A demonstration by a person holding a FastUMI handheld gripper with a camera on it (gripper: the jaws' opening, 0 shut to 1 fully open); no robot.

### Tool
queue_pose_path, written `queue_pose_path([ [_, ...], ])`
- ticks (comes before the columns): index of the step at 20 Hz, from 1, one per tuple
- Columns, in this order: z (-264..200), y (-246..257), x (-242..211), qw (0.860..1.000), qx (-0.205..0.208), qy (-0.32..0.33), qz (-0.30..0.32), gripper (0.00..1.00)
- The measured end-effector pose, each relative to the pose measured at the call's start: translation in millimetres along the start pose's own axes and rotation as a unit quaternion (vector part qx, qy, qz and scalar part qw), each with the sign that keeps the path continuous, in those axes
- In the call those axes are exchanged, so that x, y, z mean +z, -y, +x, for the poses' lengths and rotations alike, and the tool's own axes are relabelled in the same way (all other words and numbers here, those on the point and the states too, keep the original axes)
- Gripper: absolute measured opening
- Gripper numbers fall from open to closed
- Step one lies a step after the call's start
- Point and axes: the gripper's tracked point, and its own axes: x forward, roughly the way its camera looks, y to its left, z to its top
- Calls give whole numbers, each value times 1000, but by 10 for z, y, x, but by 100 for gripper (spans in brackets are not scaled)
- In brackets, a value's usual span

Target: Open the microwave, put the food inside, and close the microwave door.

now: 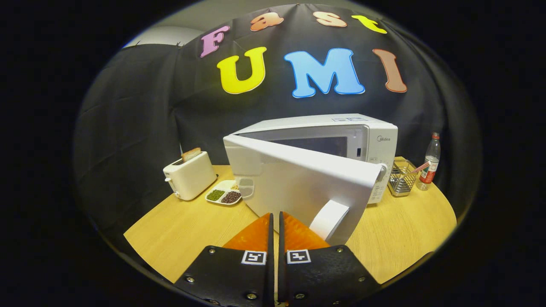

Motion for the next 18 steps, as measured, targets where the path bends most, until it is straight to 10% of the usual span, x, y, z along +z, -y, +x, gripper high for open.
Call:
queue_pose_path([
  [18,820,785,363,1000,-21,13,17,3],
])
